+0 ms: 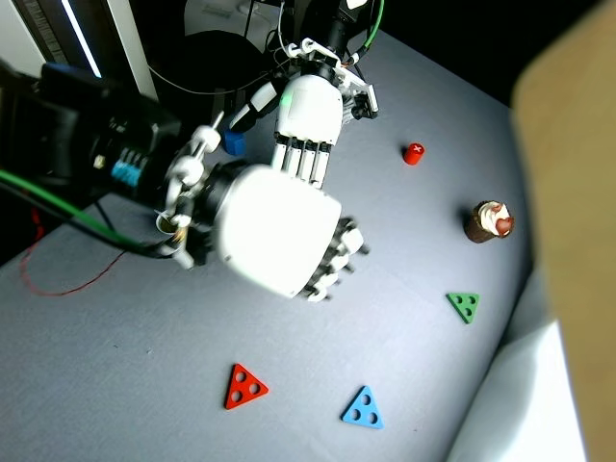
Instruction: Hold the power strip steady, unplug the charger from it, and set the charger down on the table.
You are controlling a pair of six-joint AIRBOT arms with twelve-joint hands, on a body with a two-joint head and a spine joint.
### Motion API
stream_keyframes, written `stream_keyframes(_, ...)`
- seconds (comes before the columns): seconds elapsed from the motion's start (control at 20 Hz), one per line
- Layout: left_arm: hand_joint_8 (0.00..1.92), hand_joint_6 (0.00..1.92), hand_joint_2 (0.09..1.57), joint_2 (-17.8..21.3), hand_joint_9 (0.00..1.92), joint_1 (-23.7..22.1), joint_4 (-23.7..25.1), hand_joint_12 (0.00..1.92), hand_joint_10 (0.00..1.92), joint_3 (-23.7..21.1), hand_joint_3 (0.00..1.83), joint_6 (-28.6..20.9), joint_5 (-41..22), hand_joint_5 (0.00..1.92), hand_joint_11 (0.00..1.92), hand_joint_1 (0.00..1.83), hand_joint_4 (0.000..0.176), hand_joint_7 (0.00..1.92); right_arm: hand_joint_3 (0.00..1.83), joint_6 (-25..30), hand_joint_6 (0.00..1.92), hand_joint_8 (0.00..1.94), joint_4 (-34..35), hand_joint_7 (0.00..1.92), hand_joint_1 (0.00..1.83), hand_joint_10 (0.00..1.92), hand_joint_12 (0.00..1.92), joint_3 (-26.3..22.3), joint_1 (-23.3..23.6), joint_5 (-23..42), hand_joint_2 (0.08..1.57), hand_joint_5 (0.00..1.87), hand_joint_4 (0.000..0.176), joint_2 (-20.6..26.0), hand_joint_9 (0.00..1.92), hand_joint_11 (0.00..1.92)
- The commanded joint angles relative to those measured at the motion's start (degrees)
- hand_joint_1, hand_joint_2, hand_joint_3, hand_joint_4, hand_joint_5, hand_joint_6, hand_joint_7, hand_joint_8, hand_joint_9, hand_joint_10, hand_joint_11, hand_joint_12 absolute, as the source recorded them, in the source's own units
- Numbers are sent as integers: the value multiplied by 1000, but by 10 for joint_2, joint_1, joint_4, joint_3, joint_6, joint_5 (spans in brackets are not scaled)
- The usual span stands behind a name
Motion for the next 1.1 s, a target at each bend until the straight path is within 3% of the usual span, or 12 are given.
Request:
stream_keyframes(0.0, 0, 0, 888, -7, 81, 5, 11, 37, 1, -1, 1, -2, 3, 32, 81, 0, 0, 82, 0, 6, 931, 468, -34, 1224, 1391, 1002, 604, -3, 4, 46, 1057, 974, 0, 10, 1049, 1068)
stream_keyframes(0.15, 2, 1, 886, -7, 85, 2, 11, 36, 3, -1, 0, -2, 3, 35, 81, 0, 0, 86, 1, 4, 937, 521, -58, 1197, 1391, 1003, 602, -10, -12, 46, 1059, 972, 0, 24, 1048, 1059)
stream_keyframes(0.45, 0, 1, 889, -5, 70, -1, 11, 29, 0, -1, 1, -2, 3, 35, 69, 0, 0, 80, 2, -9, 930, 473, -179, 1219, 1391, 993, 598, -23, -41, 44, 1056, 972, 0, 32, 1059, 1080)
stream_keyframes(0.55, 1, 1, 886, -5, 71, -3, 11, 32, 1, -1, 0, -2, 3, 35, 76, 0, 0, 80, 1, -35, 950, 537, -195, 1188, 1390, 1012, 604, -22, -46, 46, 1063, 956, 0, 33, 1048, 1072)
stream_keyframes(0.75, 3, 4, 898, -3, 77, -4, 11, 32, 3, -1, 4, -2, 3, 43, 80, 0, 0, 86, 2, -37, 935, 540, -291, 1187, 1390, 1030, 700, -16, -67, 49, 1063, 954, 0, 39, 1046, 1042)
stream_keyframes(1.05, 6, 5, 891, 1, 88, -5, 11, 31, 5, -1, 0, -2, 3, 53, 83, 0, 0, 99, 0, -38, 975, 531, -430, 1186, 1389, 1025, 697, 14, -100, 71, 1067, 937, 0, 30, 1045, 1043)
